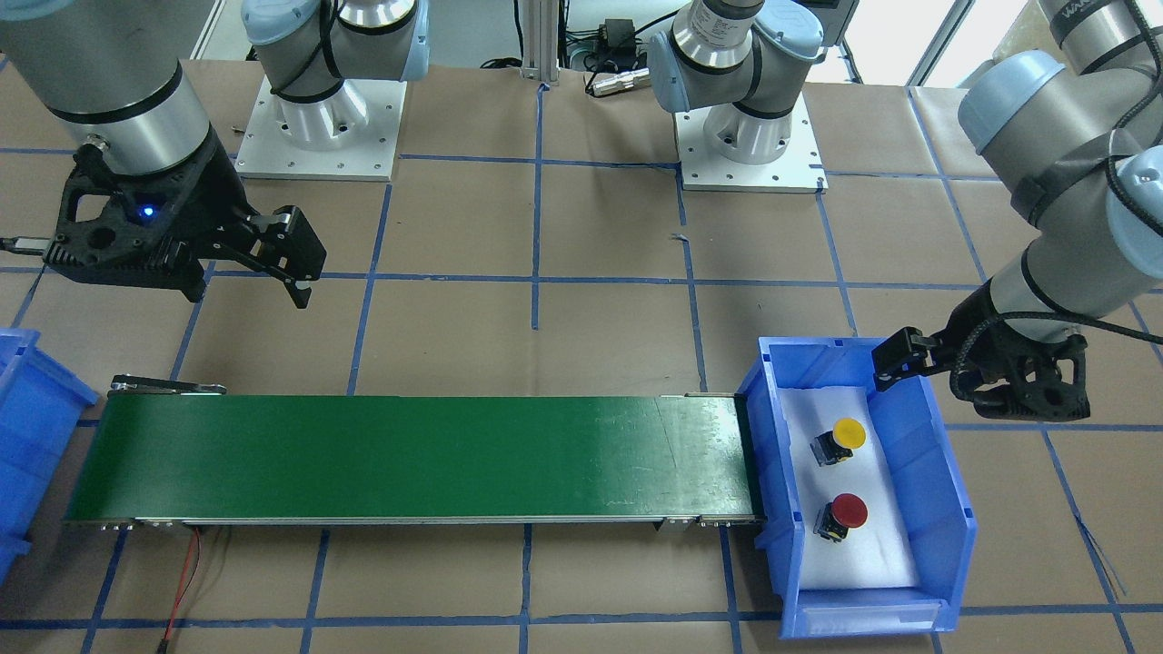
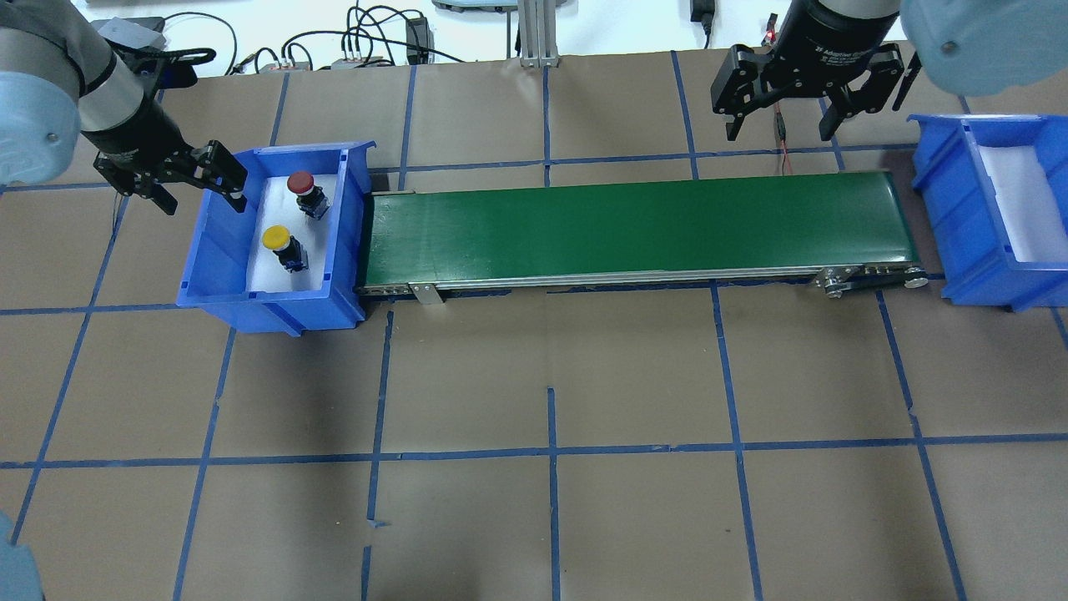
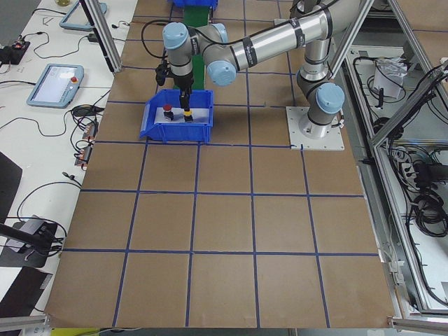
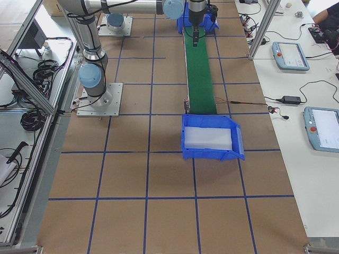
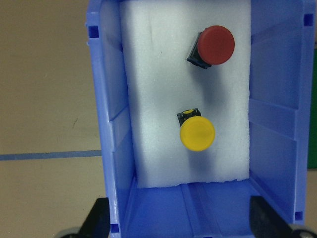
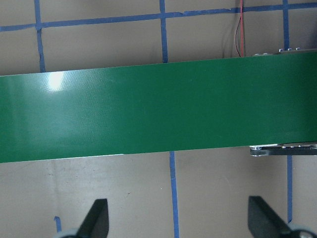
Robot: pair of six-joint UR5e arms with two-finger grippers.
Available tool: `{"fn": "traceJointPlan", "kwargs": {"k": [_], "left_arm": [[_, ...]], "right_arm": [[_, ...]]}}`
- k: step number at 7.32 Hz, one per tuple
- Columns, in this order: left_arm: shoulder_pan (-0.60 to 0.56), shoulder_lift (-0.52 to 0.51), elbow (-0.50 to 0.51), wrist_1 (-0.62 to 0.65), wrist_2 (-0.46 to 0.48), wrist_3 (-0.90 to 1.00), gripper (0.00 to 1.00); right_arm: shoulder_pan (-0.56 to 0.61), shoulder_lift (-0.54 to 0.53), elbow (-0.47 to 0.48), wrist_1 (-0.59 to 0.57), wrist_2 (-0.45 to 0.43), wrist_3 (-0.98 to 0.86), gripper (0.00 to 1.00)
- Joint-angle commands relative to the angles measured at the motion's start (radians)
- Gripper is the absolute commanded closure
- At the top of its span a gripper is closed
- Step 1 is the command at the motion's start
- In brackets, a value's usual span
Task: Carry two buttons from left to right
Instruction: 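Lower the left gripper and grasp the yellow button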
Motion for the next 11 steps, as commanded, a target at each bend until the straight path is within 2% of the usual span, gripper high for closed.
{"fn": "traceJointPlan", "kwargs": {"k": [1,5,8,9,10,11], "left_arm": [[-0.012,-0.053,-0.016,0.069,-0.007,0.032,0.00],[-0.052,-0.054,-0.045,0.081,-0.010,-0.007,0.00],[-0.050,-0.088,-0.093,0.215,-0.008,-0.007,0.02],[-0.049,-0.102,-0.094,0.216,-0.010,-0.018,0.08],[-0.053,-0.123,-0.094,0.216,-0.011,-0.071,0.15],[-0.063,-0.128,-0.094,0.214,-0.002,-0.093,0.33]], "right_arm": [[-0.002,0.005,-0.007,-0.006,0.002,-0.003,0.00],[-0.006,-0.003,-0.012,-0.003,-0.002,0.000,0.00],[-0.008,0.003,-0.012,-0.004,-0.001,-0.001,0.00],[-0.008,0.003,-0.013,-0.006,-0.001,0.005,0.00],[-0.009,0.000,-0.009,-0.001,-0.039,0.012,0.00],[-0.011,-0.004,-0.009,0.016,-0.052,0.011,0.00]]}}
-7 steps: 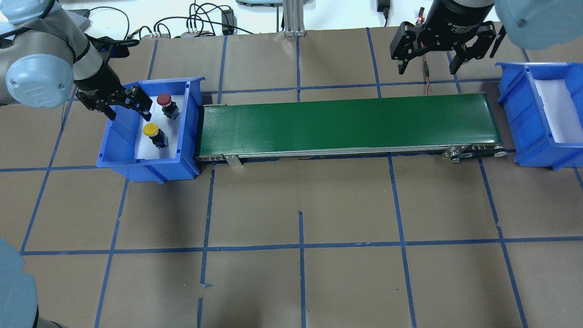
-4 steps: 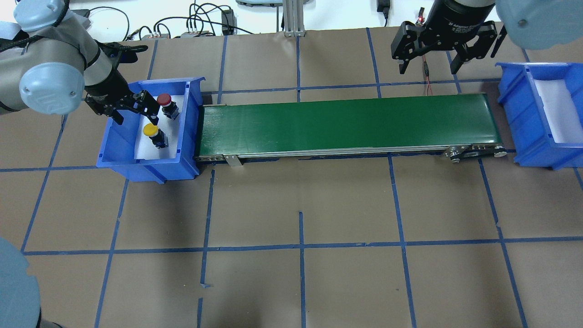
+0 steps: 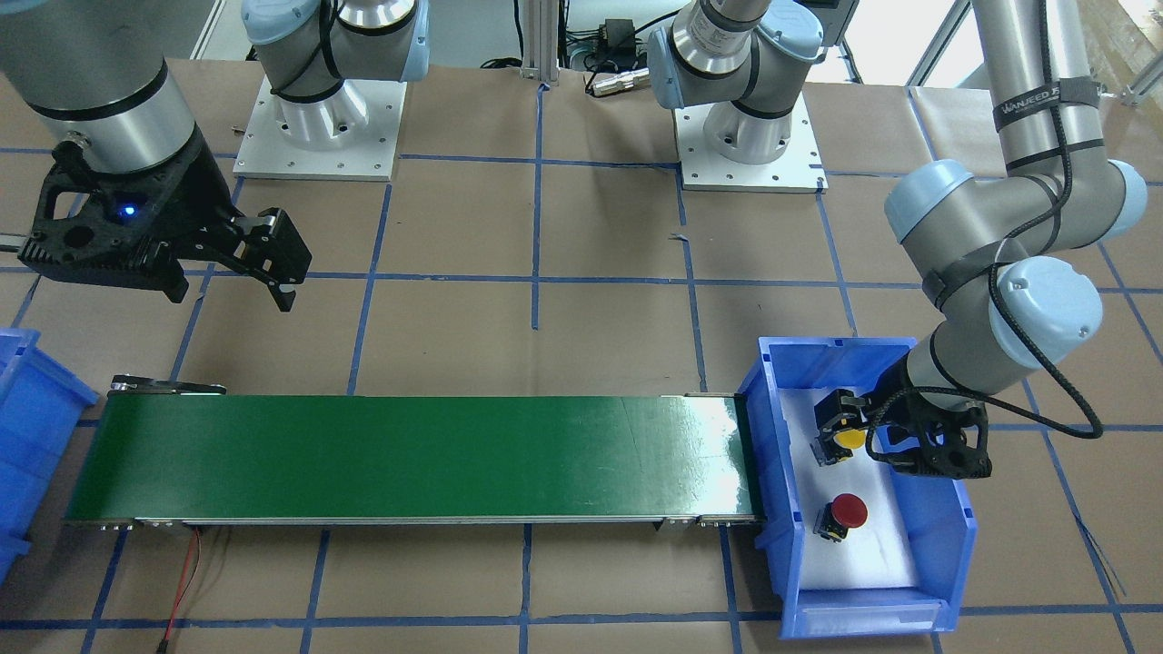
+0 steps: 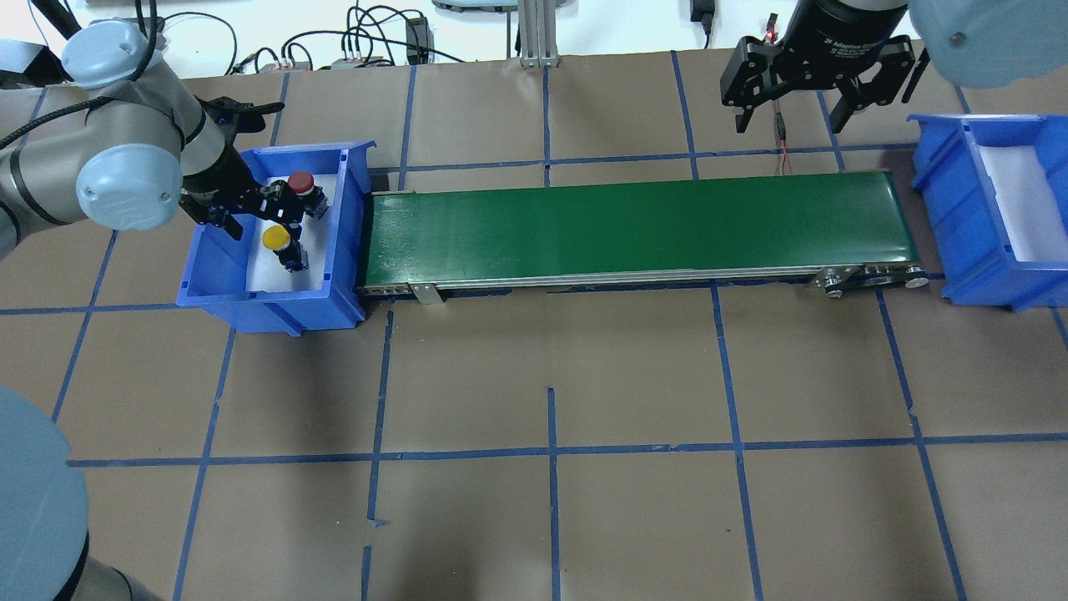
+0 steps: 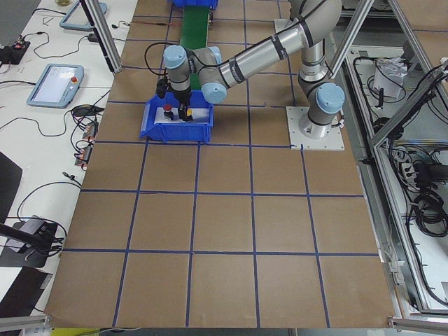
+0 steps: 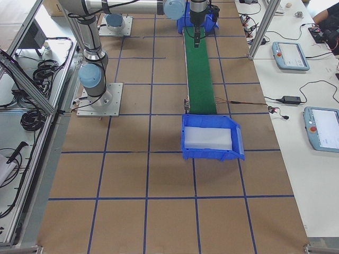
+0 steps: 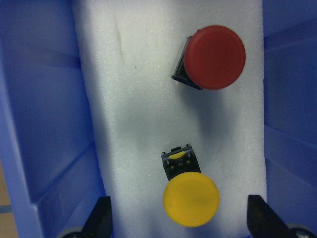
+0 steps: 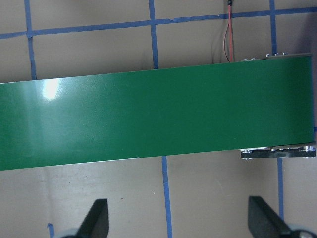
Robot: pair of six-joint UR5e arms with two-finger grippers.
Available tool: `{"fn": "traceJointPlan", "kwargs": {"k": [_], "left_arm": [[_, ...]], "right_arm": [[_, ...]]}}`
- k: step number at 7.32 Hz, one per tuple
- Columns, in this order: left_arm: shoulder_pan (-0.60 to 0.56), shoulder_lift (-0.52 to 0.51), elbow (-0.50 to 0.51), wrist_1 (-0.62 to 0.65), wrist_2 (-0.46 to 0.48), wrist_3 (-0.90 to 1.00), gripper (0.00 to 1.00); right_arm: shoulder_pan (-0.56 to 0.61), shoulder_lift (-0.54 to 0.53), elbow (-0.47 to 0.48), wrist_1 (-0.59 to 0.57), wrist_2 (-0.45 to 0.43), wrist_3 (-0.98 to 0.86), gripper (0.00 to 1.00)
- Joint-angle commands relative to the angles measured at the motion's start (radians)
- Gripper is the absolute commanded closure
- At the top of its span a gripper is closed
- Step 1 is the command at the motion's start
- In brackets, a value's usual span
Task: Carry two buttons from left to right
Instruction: 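Lower the left gripper and grasp the yellow button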
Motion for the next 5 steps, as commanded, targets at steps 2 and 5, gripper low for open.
{"fn": "traceJointPlan", "kwargs": {"k": [2,5], "left_arm": [[-0.016,-0.034,0.004,0.012,0.005,-0.042,0.60],[-0.021,0.001,0.057,-0.014,0.006,-0.045,0.79]], "right_arm": [[0.005,-0.013,0.006,0.022,-0.015,0.002,0.00],[0.017,-0.039,0.001,0.022,-0.012,0.002,0.00]]}}
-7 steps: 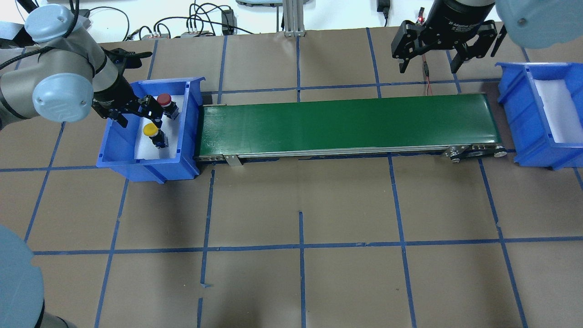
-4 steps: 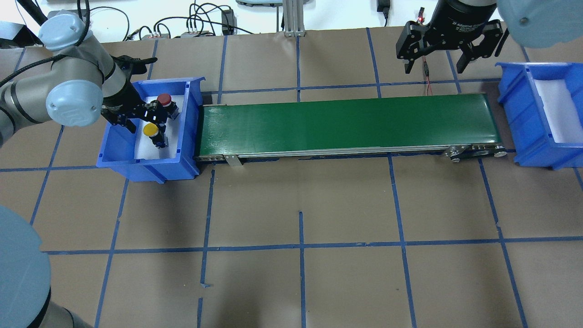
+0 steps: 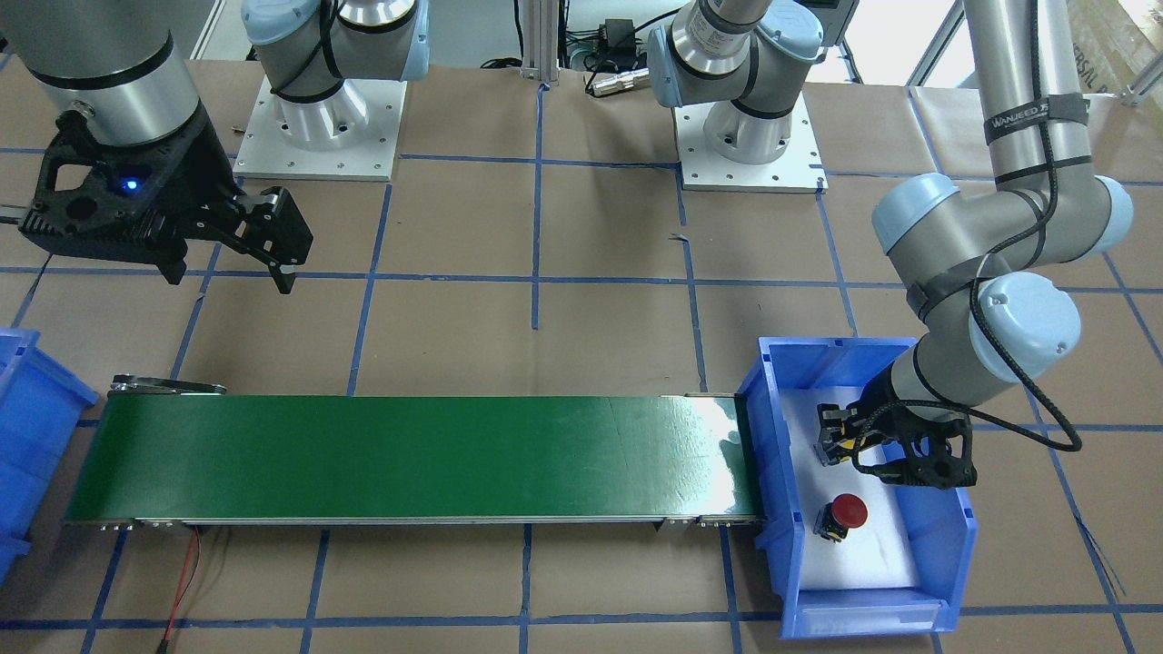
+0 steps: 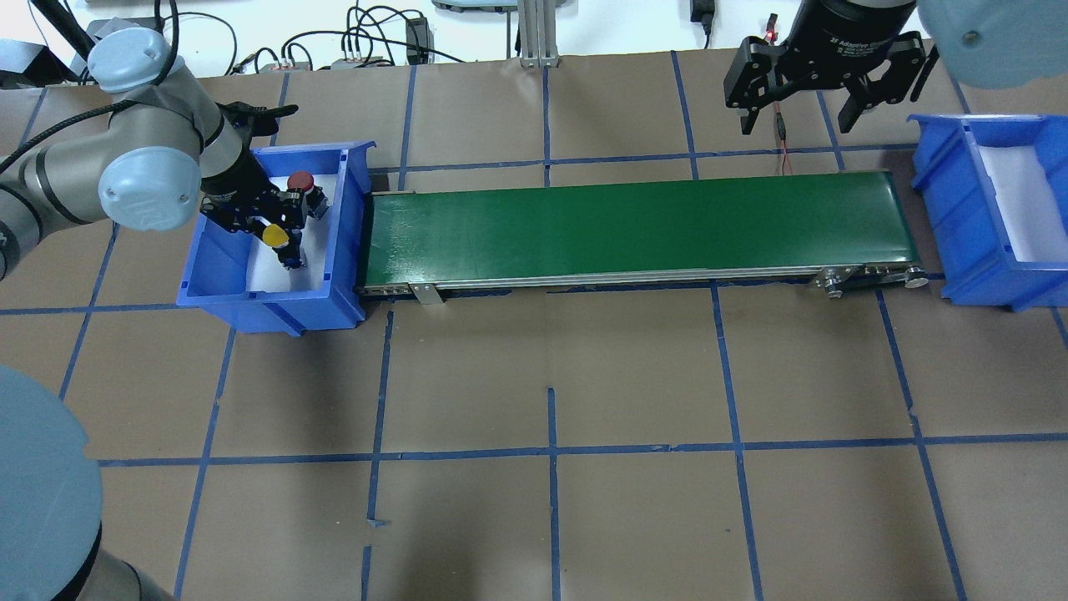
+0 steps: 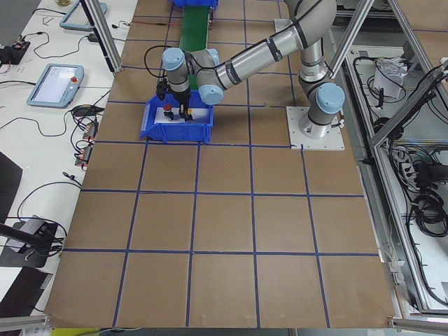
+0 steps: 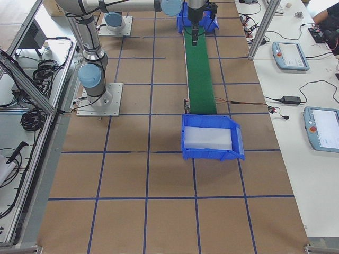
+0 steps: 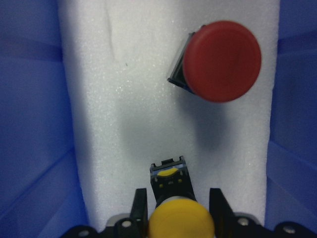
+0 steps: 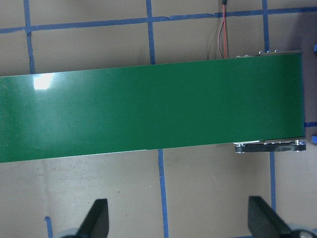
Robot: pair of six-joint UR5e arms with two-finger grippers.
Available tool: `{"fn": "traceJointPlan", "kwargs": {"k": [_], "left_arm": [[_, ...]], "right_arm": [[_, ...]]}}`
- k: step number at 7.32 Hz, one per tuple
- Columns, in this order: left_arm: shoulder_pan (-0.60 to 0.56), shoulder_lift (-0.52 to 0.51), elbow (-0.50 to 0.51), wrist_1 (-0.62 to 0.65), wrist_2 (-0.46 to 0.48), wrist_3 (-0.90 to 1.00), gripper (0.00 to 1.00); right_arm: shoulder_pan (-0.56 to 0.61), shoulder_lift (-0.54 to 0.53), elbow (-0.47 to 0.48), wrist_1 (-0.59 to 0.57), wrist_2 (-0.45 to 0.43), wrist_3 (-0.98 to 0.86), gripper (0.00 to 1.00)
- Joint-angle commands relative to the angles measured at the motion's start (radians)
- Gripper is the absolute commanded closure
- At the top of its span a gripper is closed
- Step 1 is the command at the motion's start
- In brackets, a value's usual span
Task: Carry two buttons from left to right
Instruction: 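Lift the yellow button and place it on the conveyor belt start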
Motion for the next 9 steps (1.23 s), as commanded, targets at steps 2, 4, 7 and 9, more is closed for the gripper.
{"fn": "traceJointPlan", "kwargs": {"k": [2,4,7,9], "left_arm": [[0.003,0.044,0.184,-0.188,0.002,0.002,0.79],[-0.046,0.072,0.262,-0.306,-0.019,-0.001,0.79],[-0.224,0.029,0.265,-0.282,-0.045,-0.035,0.79],[-0.292,-0.055,0.254,-0.178,-0.044,-0.132,0.78]], "right_arm": [[0.007,-0.014,0.006,0.036,0.002,0.000,0.00],[0.007,-0.023,0.004,0.073,0.002,0.000,0.00],[0.007,-0.021,0.003,0.072,0.003,0.000,0.00],[0.005,-0.020,0.006,0.073,0.003,0.000,0.00]]}}
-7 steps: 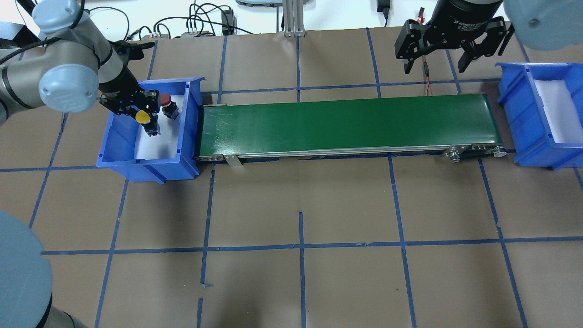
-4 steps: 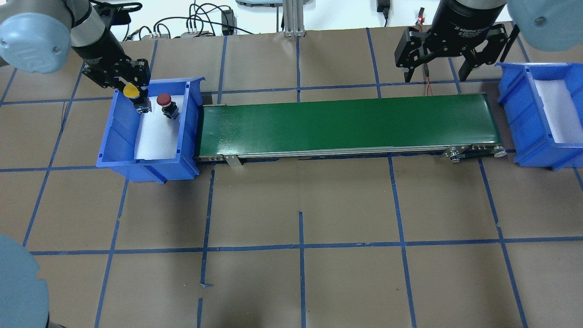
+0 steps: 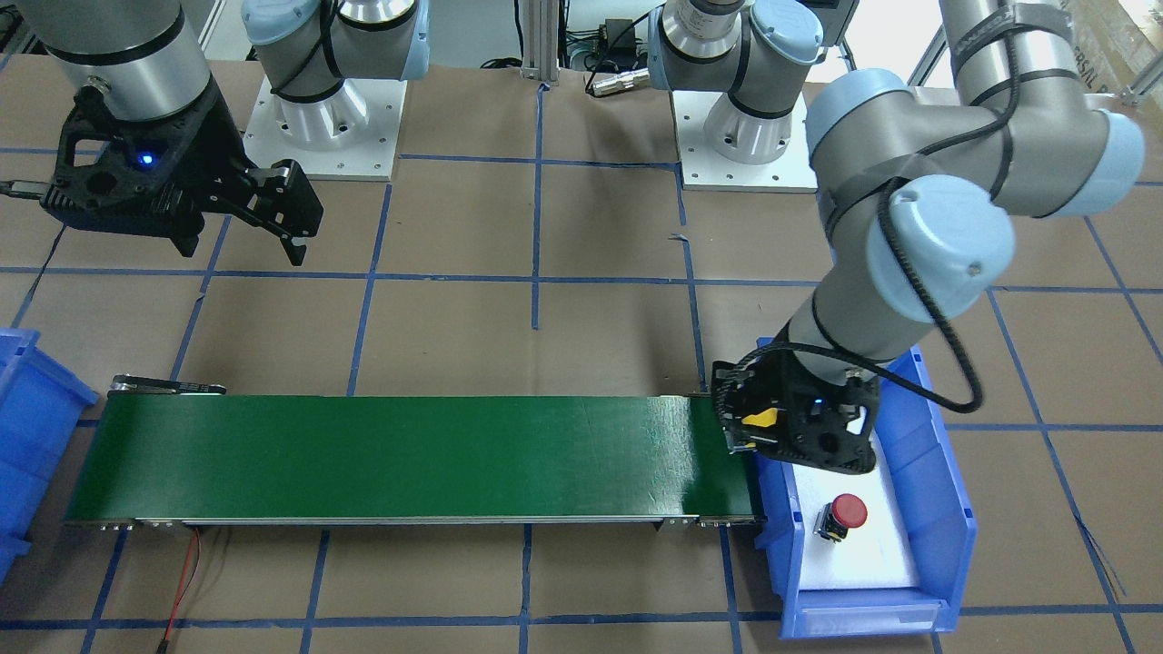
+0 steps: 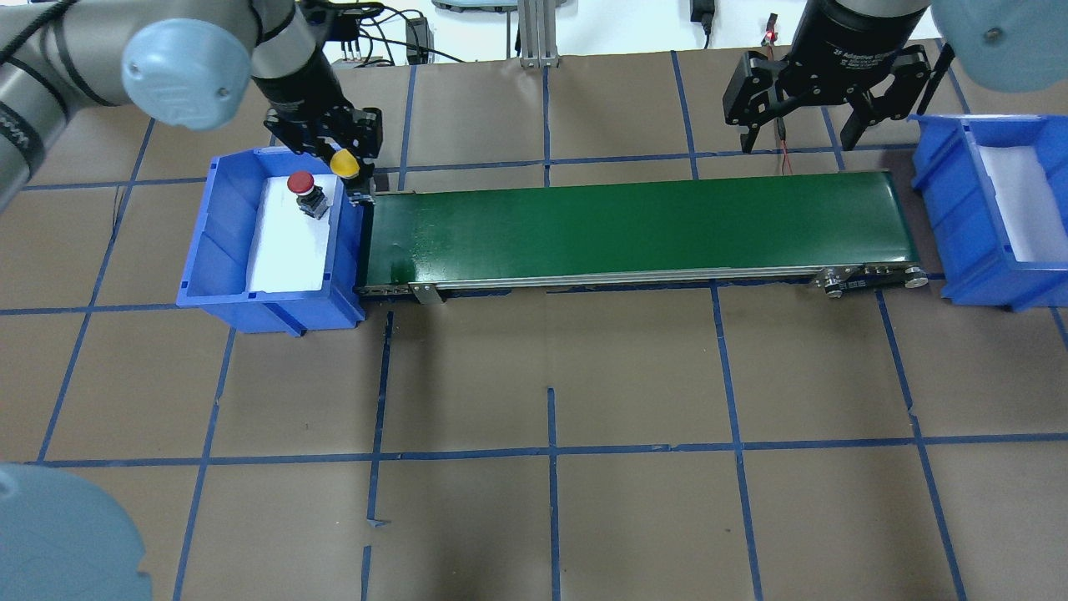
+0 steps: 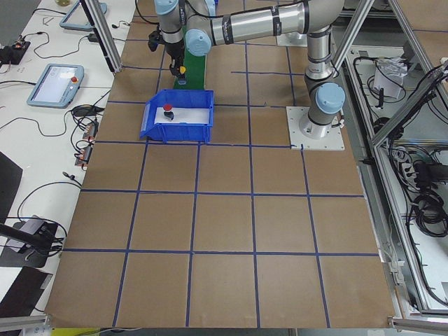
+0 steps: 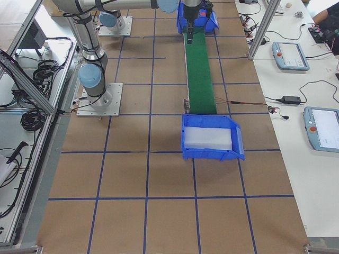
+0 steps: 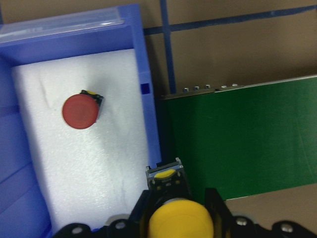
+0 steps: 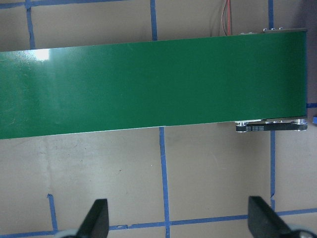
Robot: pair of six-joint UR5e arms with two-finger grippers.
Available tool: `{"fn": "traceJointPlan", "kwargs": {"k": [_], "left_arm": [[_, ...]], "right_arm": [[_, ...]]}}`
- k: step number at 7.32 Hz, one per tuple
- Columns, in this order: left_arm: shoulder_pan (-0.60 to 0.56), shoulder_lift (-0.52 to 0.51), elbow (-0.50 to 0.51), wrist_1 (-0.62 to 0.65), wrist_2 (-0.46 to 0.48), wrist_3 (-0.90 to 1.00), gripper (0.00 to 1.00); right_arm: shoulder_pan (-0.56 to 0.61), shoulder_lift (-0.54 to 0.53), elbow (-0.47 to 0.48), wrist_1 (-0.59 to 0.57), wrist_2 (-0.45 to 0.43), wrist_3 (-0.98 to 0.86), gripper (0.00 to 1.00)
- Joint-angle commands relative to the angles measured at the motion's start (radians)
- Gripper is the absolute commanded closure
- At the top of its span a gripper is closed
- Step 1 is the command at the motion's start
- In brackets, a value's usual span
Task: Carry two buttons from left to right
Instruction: 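Lift the yellow button and place it on the conveyor belt start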
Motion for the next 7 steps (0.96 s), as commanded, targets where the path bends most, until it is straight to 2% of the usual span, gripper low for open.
{"fn": "traceJointPlan", "kwargs": {"k": [1,4,5,6,7], "left_arm": [[-0.059,-0.101,0.007,0.065,0.001,-0.085,0.78],[-0.075,-0.108,-0.007,0.060,-0.007,-0.119,0.75],[-0.075,-0.112,-0.007,0.060,-0.005,-0.116,0.68],[-0.075,-0.112,-0.007,0.062,-0.002,-0.116,0.28],[-0.071,-0.105,0.005,0.063,-0.008,-0.112,0.00]], "right_arm": [[-0.001,0.000,0.001,0.001,-0.001,0.000,0.00],[-0.001,0.000,0.002,0.004,-0.001,0.000,0.00],[-0.001,0.000,0.002,0.001,0.000,0.003,0.00],[-0.001,0.000,0.004,0.001,0.000,0.003,0.00],[-0.001,0.000,0.005,0.004,0.002,0.003,0.00]]}}
